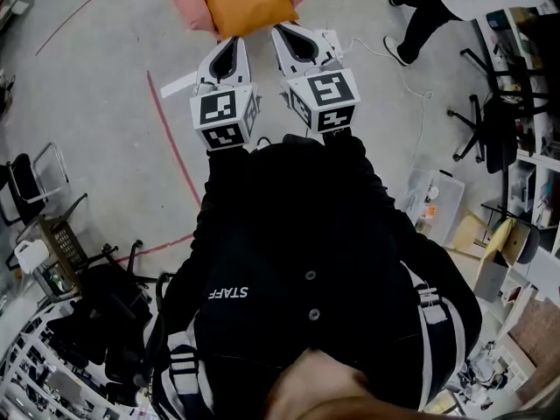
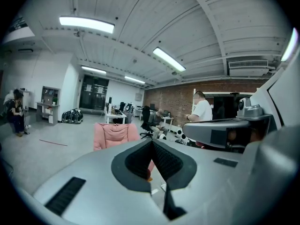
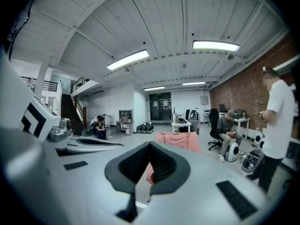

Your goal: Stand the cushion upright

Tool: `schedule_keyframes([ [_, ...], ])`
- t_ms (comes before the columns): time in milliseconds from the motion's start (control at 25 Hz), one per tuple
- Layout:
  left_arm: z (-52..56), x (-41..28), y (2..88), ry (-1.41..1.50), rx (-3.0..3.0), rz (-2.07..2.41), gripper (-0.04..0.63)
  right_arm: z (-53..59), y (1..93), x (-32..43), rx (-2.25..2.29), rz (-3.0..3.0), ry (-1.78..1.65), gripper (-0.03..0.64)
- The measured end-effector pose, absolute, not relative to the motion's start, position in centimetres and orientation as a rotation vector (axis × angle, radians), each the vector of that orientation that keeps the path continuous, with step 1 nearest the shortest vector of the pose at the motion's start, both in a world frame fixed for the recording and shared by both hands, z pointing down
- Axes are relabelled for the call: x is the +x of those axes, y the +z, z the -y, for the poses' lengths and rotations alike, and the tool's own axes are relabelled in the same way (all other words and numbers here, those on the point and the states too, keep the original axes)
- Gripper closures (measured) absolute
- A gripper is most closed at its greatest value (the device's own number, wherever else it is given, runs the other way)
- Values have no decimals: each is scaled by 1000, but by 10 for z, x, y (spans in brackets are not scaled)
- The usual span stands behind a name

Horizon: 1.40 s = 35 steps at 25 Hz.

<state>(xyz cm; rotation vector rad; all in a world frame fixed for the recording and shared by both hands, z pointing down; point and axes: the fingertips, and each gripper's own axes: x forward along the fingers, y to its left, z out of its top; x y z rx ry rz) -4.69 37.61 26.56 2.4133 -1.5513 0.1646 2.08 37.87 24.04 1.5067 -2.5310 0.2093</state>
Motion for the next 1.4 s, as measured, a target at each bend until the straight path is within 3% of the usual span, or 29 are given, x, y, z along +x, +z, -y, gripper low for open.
schedule_keyframes([
  [560,-314,-61,325,232,2279,1542,595,-309,302,30,1445,2460,371,603],
  [1160,-44,-62,325,223,2112,1744,597,-36,304,63,1244,2564,412,603],
  [1400,10,-75,349,260,2003,1799,597,29,328,68,1175,2541,454,603],
])
